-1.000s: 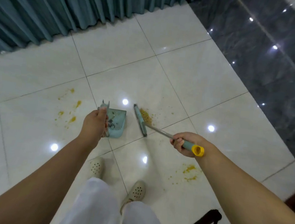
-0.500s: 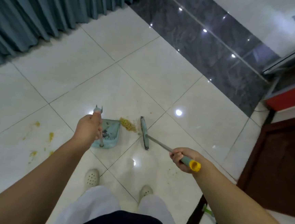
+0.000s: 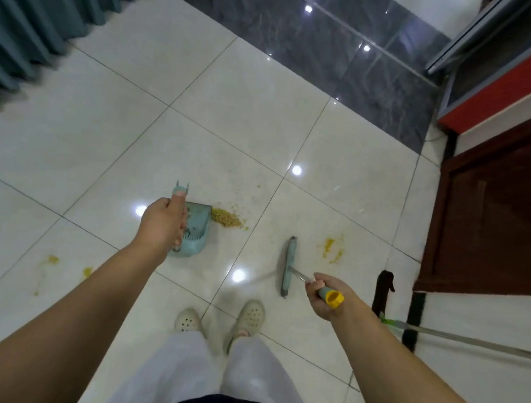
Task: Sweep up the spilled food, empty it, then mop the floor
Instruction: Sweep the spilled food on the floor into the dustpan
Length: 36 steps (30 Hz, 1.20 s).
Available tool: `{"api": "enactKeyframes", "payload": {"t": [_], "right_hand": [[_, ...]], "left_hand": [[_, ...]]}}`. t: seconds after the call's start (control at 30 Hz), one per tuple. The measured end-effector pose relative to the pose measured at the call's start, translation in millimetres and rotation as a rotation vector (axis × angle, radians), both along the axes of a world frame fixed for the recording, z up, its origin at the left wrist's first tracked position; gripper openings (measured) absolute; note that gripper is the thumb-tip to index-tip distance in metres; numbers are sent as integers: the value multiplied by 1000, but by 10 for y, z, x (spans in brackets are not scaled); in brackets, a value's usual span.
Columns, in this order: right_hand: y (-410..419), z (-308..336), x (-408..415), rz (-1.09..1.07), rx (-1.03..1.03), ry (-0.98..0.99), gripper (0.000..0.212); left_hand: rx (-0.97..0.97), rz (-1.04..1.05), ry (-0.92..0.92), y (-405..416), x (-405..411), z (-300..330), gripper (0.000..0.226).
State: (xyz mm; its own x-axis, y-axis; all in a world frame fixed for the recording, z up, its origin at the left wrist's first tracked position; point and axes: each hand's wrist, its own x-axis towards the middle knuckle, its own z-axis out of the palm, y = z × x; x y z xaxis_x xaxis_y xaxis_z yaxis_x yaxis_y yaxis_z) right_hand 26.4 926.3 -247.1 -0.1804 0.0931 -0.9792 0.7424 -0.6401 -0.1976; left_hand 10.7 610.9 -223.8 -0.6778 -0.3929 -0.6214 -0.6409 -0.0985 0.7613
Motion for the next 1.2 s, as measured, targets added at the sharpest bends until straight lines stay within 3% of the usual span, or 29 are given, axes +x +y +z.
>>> {"api": "enactKeyframes", "payload": {"t": [0.13,0.23,0.3,0.4,0.53,0.83,0.93,1.1,1.2], "right_hand": [[-242,-72,-75,-147,-27,6,15],[-452,-117,-283,-207,-23,30,43],[-601,-150,-471,-208,-26,3,47],[-867,-158,-686,-224,-84,-9,24],[-1141,-162,-822,-231,-100,-5,32],[-1230,-87,-986,-244,-143,15,25],[-1244,-49,-1055,-203,-128,38,40],[-1060,85,-1179,-181,-213,102,15],[-816,128,-1200,-143,-249,122,14]], "left_hand": [[1,-64,-15,-73,-53,-21,44],[8,-93,-14,-139,-52,-46,42],[-11,-112,-8,-204,-45,-56,42],[-47,-138,10,-316,-68,-59,43],[-48,-147,13,-387,-125,-68,42],[7,-106,5,-312,-333,-31,38],[-9,-105,-9,-237,-446,-5,37],[-22,-112,9,-82,-690,64,39],[-29,-103,38,47,-857,114,39]]}}
